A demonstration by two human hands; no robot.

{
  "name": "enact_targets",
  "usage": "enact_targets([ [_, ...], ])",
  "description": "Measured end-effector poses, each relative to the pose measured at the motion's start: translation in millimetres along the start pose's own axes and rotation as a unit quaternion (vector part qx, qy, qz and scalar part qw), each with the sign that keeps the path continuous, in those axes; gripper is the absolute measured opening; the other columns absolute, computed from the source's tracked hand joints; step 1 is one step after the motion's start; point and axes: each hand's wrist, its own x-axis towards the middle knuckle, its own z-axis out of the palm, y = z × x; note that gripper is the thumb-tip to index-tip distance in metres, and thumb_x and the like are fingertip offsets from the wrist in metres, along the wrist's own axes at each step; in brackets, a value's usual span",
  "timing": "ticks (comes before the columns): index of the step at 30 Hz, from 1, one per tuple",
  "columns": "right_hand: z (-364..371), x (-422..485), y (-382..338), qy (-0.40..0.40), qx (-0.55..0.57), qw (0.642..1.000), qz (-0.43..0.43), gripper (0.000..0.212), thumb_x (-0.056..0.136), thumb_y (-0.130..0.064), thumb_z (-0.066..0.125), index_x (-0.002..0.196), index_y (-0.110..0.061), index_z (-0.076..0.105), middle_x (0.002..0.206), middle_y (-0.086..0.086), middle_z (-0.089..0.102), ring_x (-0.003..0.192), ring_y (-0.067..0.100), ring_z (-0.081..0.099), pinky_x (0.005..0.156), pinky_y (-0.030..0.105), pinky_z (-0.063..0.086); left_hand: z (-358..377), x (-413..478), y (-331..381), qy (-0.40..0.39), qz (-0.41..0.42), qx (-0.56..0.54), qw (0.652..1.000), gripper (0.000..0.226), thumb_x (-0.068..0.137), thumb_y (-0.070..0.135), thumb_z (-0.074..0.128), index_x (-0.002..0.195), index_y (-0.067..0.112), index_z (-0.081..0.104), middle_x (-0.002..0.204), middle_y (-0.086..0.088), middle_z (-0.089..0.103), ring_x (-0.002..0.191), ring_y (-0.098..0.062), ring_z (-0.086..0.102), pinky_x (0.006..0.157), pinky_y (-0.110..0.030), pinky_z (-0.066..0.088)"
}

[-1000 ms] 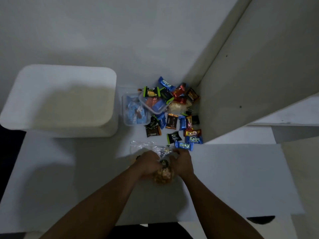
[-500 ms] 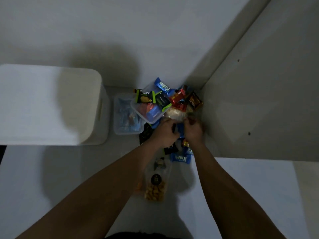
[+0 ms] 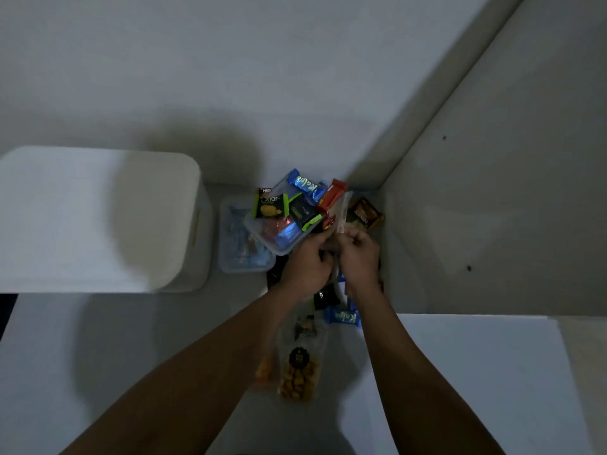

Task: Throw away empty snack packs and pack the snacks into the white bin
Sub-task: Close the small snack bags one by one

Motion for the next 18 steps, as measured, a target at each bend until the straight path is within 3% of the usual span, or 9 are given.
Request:
enact_targets([
  [5, -12, -31, -25, 0.011, -0.002, 0.999, -0.051, 0.011, 0.088, -0.005, 0.062, 0.092, -0.005, 0.072, 0.086, 0.010, 0.073, 0.080, 0.020, 0.067, 0.082, 0.046, 0.058, -19, -24, 21, 0.006, 0.048, -0.027, 0.998, 0.044, 0.092, -0.002, 0.054, 0.133, 0.011, 0.059, 0.112, 0.004, 0.064, 0.105, -0.012, 0.063, 0.091, -0.025, 0.052],
  [8, -26, -53, -44, -0.006, -0.008, 0.996, -0.085, 0.009, 0.089, -0.005, 0.063, 0.091, -0.003, 0.071, 0.082, 0.012, 0.072, 0.081, 0.029, 0.069, 0.075, 0.042, 0.055, -34, -40, 40, 0.016, 0.045, -0.063, 0.997, 0.029, 0.096, 0.010, 0.058, 0.124, 0.012, 0.064, 0.104, 0.000, 0.072, 0.083, 0.000, 0.066, 0.072, -0.017, 0.054],
  [11, -36, -81, -63, -0.039, -0.039, 0.988, -0.145, 0.008, 0.091, -0.009, 0.065, 0.090, -0.006, 0.073, 0.086, 0.015, 0.074, 0.082, 0.030, 0.070, 0.077, 0.042, 0.056, -52, -57, 66, 0.049, 0.017, -0.125, 0.991, 0.015, 0.097, 0.026, 0.060, 0.095, 0.015, 0.071, 0.079, 0.002, 0.071, 0.064, -0.006, 0.064, 0.060, -0.024, 0.051],
  [14, -38, -117, -79, -0.093, -0.097, 0.968, -0.214, 0.012, 0.094, -0.019, 0.068, 0.094, -0.010, 0.076, 0.088, 0.006, 0.077, 0.086, 0.026, 0.072, 0.078, 0.036, 0.058, -66, -76, 94, 0.035, -0.038, -0.248, 0.967, 0.025, 0.091, 0.034, 0.069, 0.096, 0.010, 0.071, 0.082, -0.006, 0.074, 0.066, -0.015, 0.068, 0.061, -0.031, 0.056],
  [18, -35, -157, -90, -0.117, -0.088, 0.962, -0.229, 0.010, 0.091, -0.013, 0.071, 0.096, -0.005, 0.075, 0.091, 0.008, 0.077, 0.084, 0.017, 0.073, 0.073, 0.026, 0.057, -81, -106, 107, 0.032, -0.045, -0.302, 0.952, 0.017, 0.087, 0.020, 0.074, 0.099, 0.008, 0.073, 0.084, -0.008, 0.075, 0.067, -0.016, 0.069, 0.061, -0.029, 0.058],
])
